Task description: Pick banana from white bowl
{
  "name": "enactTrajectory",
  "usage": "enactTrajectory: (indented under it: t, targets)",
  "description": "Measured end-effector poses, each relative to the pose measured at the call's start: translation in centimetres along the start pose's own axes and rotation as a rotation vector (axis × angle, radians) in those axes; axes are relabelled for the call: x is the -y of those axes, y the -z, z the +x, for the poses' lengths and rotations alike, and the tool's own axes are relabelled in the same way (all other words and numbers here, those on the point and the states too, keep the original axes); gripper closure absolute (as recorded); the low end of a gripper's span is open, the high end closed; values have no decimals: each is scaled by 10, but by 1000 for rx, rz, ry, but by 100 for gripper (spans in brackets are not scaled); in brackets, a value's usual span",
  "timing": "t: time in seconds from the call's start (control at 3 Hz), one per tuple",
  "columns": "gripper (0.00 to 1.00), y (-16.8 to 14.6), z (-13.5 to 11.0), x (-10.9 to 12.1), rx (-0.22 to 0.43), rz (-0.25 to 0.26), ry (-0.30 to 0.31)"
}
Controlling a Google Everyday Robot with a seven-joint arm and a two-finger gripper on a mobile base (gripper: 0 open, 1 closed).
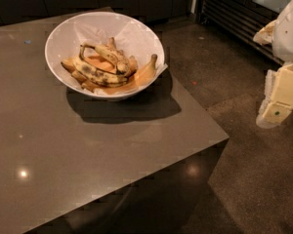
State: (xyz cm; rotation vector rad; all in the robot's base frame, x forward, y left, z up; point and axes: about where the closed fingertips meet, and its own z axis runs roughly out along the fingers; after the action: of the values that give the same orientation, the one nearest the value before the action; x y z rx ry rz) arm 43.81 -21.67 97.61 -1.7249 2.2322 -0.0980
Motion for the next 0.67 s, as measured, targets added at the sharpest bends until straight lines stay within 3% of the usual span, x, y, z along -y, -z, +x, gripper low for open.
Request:
enactTrajectory:
  t: [0.33, 0.67]
  targets:
    - [0, 0, 0, 0, 0, 0, 0]
    - [0, 4, -9, 13, 22, -4, -88]
